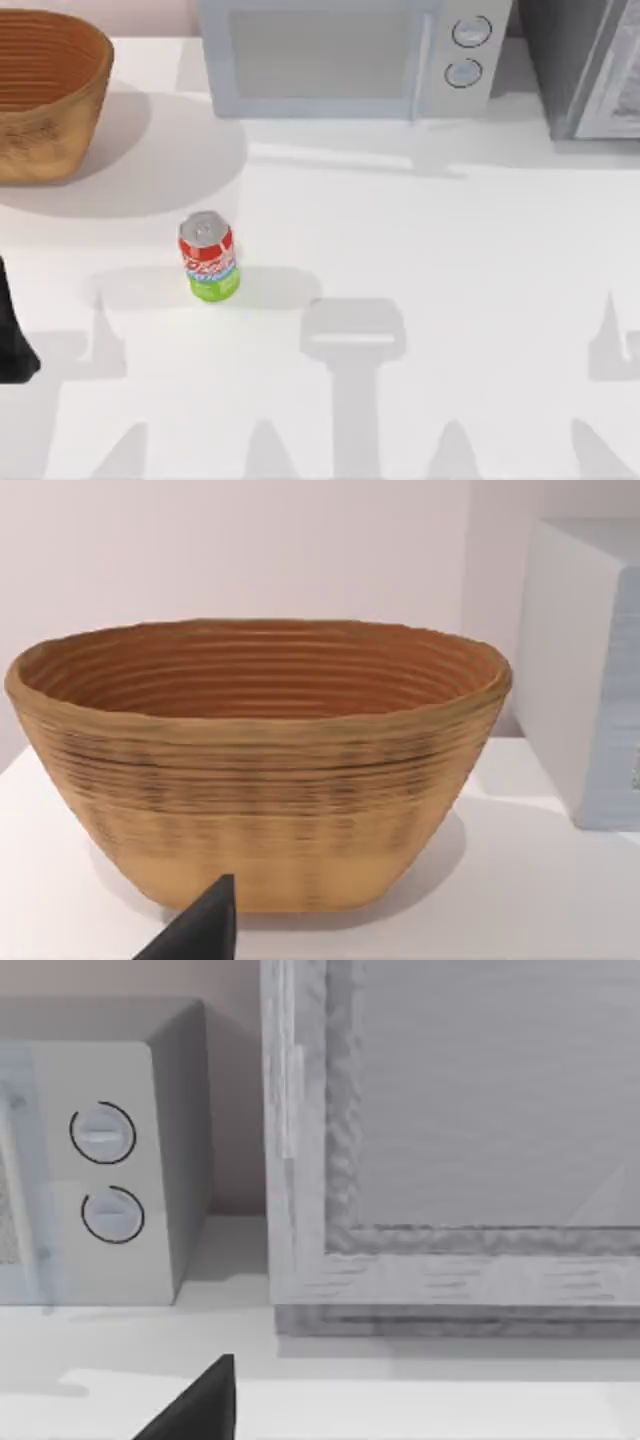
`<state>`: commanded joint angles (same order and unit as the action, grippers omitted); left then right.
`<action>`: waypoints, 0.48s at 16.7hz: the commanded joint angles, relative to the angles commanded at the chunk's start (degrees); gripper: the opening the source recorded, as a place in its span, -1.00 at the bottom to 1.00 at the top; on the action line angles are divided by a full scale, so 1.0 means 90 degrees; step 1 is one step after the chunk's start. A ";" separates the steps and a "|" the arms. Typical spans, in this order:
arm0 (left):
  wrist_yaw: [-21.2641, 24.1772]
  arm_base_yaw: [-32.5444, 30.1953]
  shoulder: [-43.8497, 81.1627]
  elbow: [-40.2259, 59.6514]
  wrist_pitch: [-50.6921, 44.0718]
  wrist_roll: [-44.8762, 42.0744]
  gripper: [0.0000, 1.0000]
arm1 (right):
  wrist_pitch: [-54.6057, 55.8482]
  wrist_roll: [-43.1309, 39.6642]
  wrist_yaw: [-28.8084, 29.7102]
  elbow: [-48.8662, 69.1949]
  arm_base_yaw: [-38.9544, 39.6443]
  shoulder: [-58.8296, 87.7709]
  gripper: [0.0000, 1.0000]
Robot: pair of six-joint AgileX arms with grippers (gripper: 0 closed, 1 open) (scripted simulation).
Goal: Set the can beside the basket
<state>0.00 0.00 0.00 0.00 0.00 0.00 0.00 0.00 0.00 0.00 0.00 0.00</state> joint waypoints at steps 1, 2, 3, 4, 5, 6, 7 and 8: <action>0.0000 0.0000 0.0000 0.0000 0.0000 0.0000 1.00 | 0.0000 0.0000 0.0000 0.0000 0.0000 0.0000 1.00; 0.0000 0.0000 0.0000 0.0000 0.0000 0.0000 1.00 | 0.0000 0.0000 0.0000 0.0000 0.0000 0.0000 1.00; 0.0000 -0.0024 0.0059 0.0060 -0.0029 -0.0022 1.00 | 0.0000 0.0000 0.0000 0.0000 0.0000 0.0000 1.00; -0.0002 -0.0071 0.0181 0.0183 -0.0090 -0.0064 1.00 | 0.0000 0.0000 0.0000 0.0000 0.0000 0.0000 1.00; -0.0005 -0.0136 0.0366 0.0367 -0.0184 -0.0124 1.00 | 0.0000 0.0000 0.0000 0.0000 0.0000 0.0000 1.00; -0.0011 -0.0217 0.0612 0.0606 -0.0313 -0.0200 1.00 | 0.0000 0.0000 0.0000 0.0000 0.0000 0.0000 1.00; -0.0017 -0.0311 0.0915 0.0896 -0.0478 -0.0290 1.00 | 0.0000 0.0000 0.0000 0.0000 0.0000 0.0000 1.00; -0.0024 -0.0416 0.1275 0.1228 -0.0681 -0.0390 1.00 | 0.0000 0.0000 0.0000 0.0000 0.0000 0.0000 1.00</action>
<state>-0.22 -3.74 11.47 11.05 -6.13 -3.51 0.00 0.00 0.00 0.00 0.00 0.00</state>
